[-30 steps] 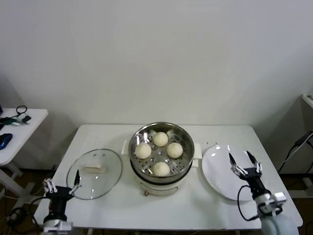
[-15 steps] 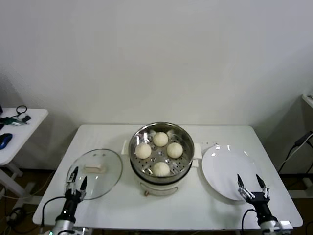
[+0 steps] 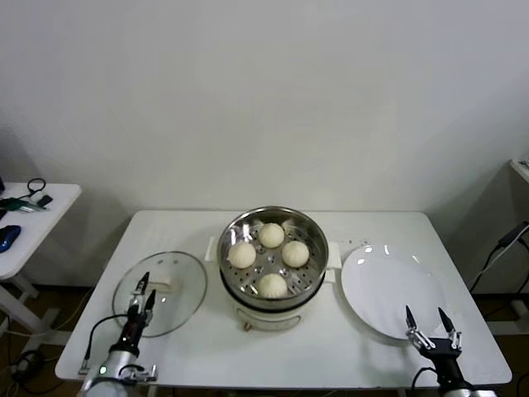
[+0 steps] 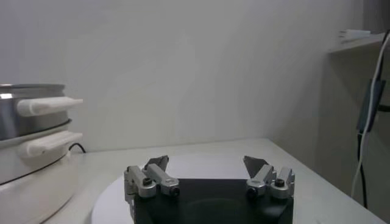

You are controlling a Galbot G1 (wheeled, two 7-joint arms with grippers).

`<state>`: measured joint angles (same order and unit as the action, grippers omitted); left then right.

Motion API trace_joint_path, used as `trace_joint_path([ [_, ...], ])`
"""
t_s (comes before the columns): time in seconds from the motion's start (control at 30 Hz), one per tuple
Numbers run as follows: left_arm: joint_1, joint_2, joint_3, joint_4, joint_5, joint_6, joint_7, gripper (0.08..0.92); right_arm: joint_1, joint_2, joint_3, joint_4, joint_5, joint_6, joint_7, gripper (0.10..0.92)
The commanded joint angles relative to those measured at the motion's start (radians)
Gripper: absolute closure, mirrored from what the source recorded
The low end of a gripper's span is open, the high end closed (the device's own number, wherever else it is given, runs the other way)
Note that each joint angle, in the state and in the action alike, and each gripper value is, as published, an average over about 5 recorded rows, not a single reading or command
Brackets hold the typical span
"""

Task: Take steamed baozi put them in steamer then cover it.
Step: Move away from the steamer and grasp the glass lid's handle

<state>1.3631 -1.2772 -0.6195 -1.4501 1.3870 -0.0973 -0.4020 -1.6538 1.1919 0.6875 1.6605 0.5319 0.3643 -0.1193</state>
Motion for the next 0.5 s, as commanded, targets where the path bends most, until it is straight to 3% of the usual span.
trace_joint_path([
  [0.03, -0.096, 0.005, 0.011, 0.078, 0.055, 0.01, 0.007, 0.177, -0.028, 0.016, 0.014, 0.016, -0.002, 0.011, -0.001, 0.203],
  [0.23, -0.171, 0.005, 0.02, 0.158, 0.057, 0.028, 0.014, 0.201, -0.037, 0.029, 0.017, 0.021, -0.007, 0.018, -0.003, 0.203],
  [0.5, -0.185, 0.003, 0.021, 0.199, 0.068, 0.035, 0.023, 0.42, -0.037, 0.045, 0.019, 0.028, -0.017, 0.017, -0.002, 0.203],
])
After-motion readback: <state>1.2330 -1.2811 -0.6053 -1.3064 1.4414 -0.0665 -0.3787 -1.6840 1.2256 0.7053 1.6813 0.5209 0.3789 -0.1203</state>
